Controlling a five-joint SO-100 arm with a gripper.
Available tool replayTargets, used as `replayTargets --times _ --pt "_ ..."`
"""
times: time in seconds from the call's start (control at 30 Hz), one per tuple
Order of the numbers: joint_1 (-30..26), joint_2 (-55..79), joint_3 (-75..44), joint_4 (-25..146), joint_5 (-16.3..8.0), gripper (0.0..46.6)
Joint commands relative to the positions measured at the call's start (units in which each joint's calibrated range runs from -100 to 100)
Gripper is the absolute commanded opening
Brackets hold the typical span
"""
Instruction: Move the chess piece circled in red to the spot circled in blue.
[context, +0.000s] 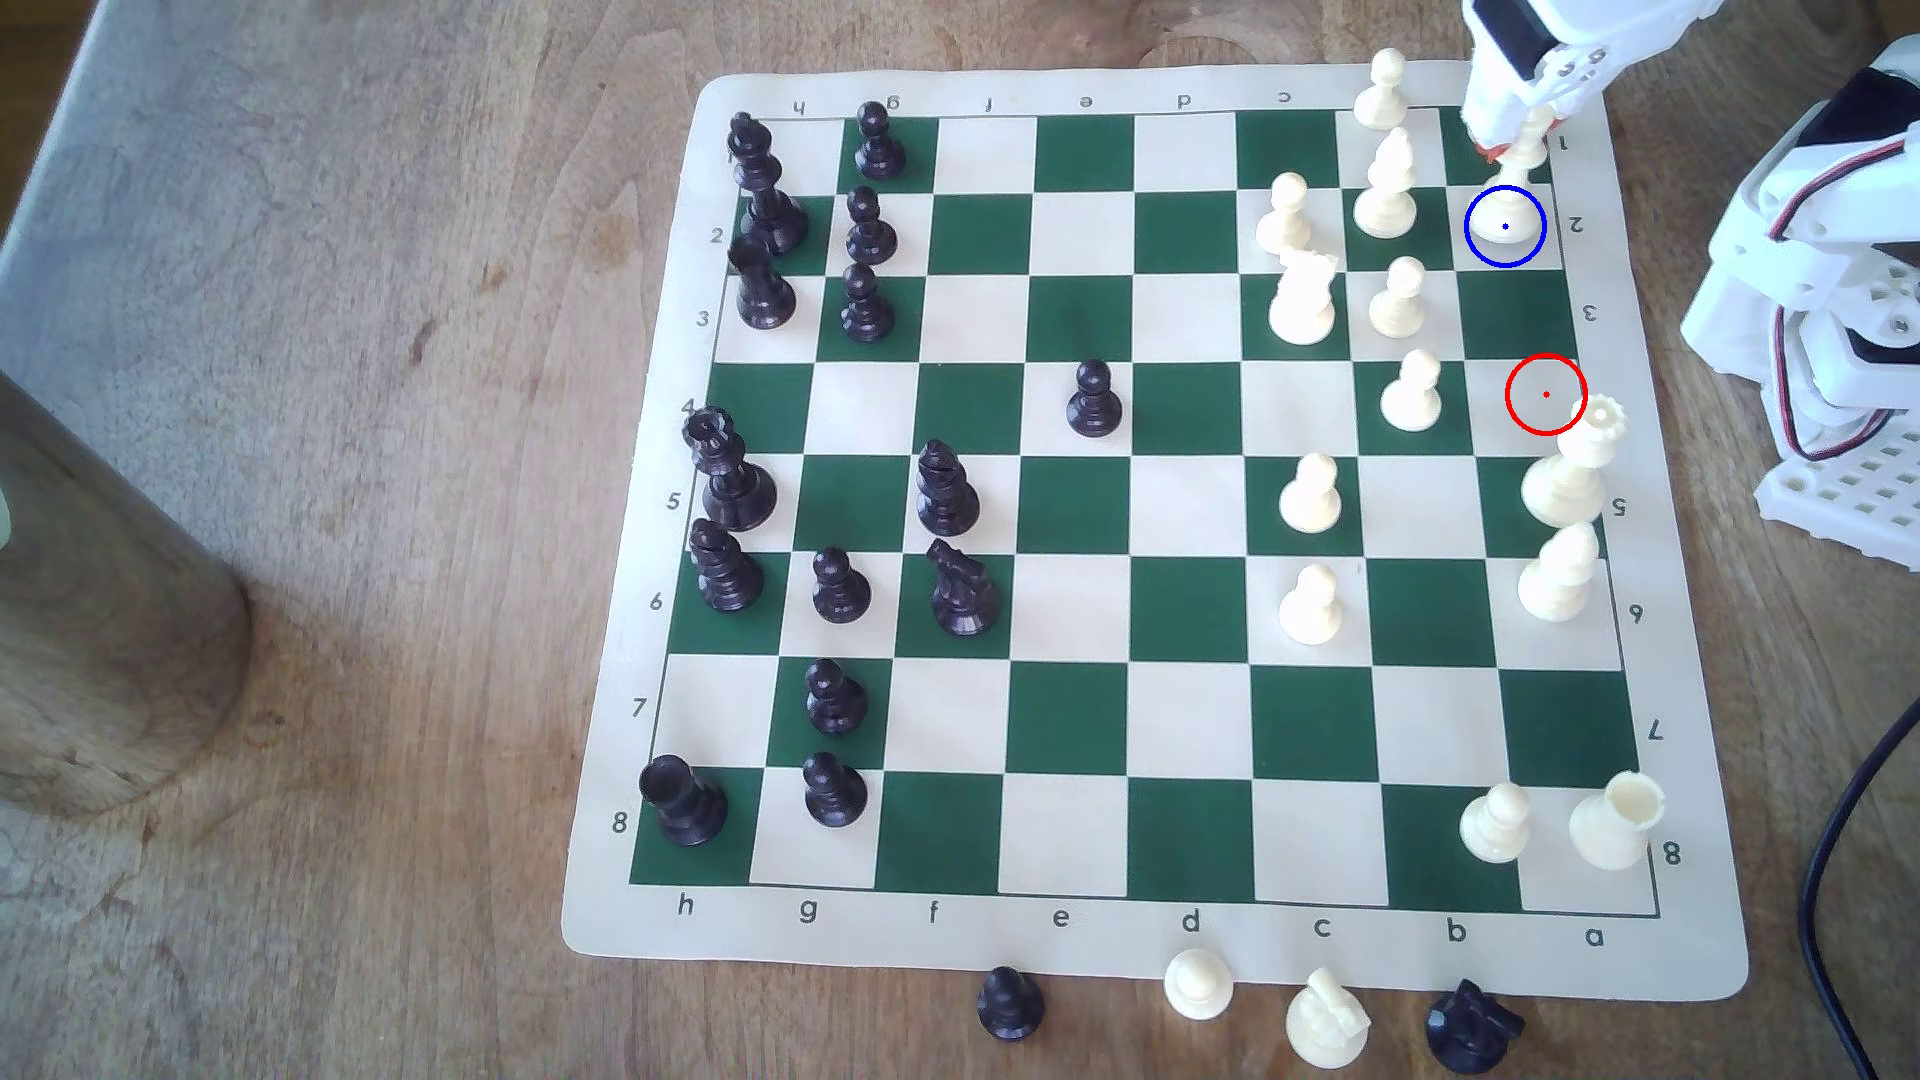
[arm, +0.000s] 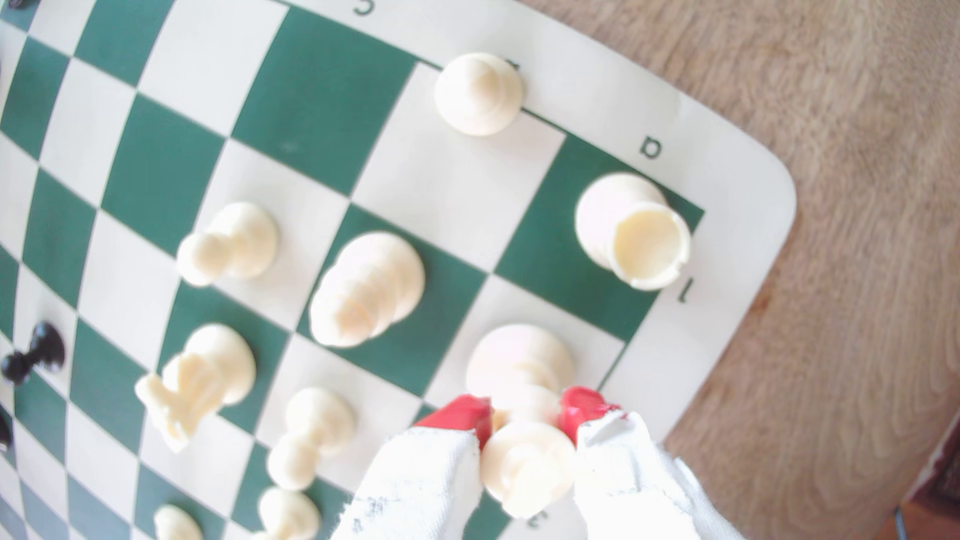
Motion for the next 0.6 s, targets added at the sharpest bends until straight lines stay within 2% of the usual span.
replayTargets --times 0.0,0.03,0.13,0.27,0.33,0.4,0.47,0.57 --pt "0.1 0.2 0.0 -0.6 0.3 0.4" --pt "0.1 0.2 0.2 -0.6 0.4 0.7" --pt "0.0 0.2 0.4 -0.6 1.0 7.7" --pt "0.0 0.3 0.7 -0.3 1.7 12.2" --pt "0.1 0.2 0.7 -0.1 1.9 16.8" --pt "0.2 -0.2 0.8 0.4 2.3 24.2" --pt "0.2 -0.6 0.7 1.3 2.6 26.3" --pt "0.2 -1.3 0.3 3.4 3.1 27.0"
